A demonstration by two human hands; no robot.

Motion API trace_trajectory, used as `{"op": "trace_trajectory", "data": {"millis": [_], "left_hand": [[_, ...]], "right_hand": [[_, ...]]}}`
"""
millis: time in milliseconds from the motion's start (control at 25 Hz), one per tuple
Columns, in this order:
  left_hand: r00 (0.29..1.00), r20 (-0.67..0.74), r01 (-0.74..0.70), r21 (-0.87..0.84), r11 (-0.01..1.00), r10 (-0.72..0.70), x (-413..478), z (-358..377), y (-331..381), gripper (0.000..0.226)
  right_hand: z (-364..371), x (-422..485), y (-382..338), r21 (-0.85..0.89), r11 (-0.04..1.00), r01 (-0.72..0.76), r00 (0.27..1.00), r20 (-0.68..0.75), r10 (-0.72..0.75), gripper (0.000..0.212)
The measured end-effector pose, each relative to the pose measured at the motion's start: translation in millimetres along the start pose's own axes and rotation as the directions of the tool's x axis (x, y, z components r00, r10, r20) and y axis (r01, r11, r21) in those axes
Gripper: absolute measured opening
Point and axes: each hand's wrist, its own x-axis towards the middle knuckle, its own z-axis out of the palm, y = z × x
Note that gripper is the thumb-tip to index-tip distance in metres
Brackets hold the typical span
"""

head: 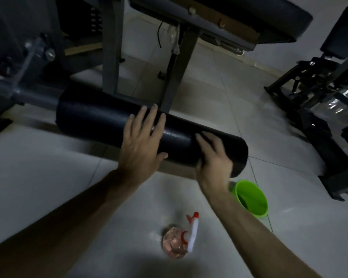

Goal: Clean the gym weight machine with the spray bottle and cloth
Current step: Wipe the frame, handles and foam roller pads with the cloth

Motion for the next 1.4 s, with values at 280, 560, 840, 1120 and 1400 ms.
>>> {"op": "trace_trajectory", "data": {"millis": [280,560,840,1120,1400], "left_hand": [[0.980,-0.037,0.196,-0.031,0.980,-0.197,-11.0,-18.8,-65.1,0.132],[0.856,0.029,0.508,-0.231,0.830,-0.516,-15.4,-34.9,-115.8,0.148],[0.779,0.101,0.571,-0.522,0.634,-0.619,-27.8,-38.2,-145.3,0.140],[0.771,0.171,0.565,-0.628,0.535,-0.614,-31.1,-39.9,-156.2,0.101],[0.804,0.161,0.549,-0.573,0.609,-0.573,-28.5,-32.5,-162.2,0.091]], "right_hand": [[25.8,21.8,-40.8,-0.007,0.923,0.384,0.908,0.185,-0.376,0.064],[-3.3,13.0,-12.1,-0.081,0.993,0.085,0.995,0.067,-0.080,0.067],[96.2,61.2,-196.9,0.146,0.889,0.433,0.868,0.198,-0.455,0.043],[40.9,46.5,-90.2,0.015,0.915,0.403,0.907,0.130,-0.401,0.058],[111.4,83.6,-224.8,0.229,0.863,0.450,0.849,0.192,-0.493,0.042]]}}
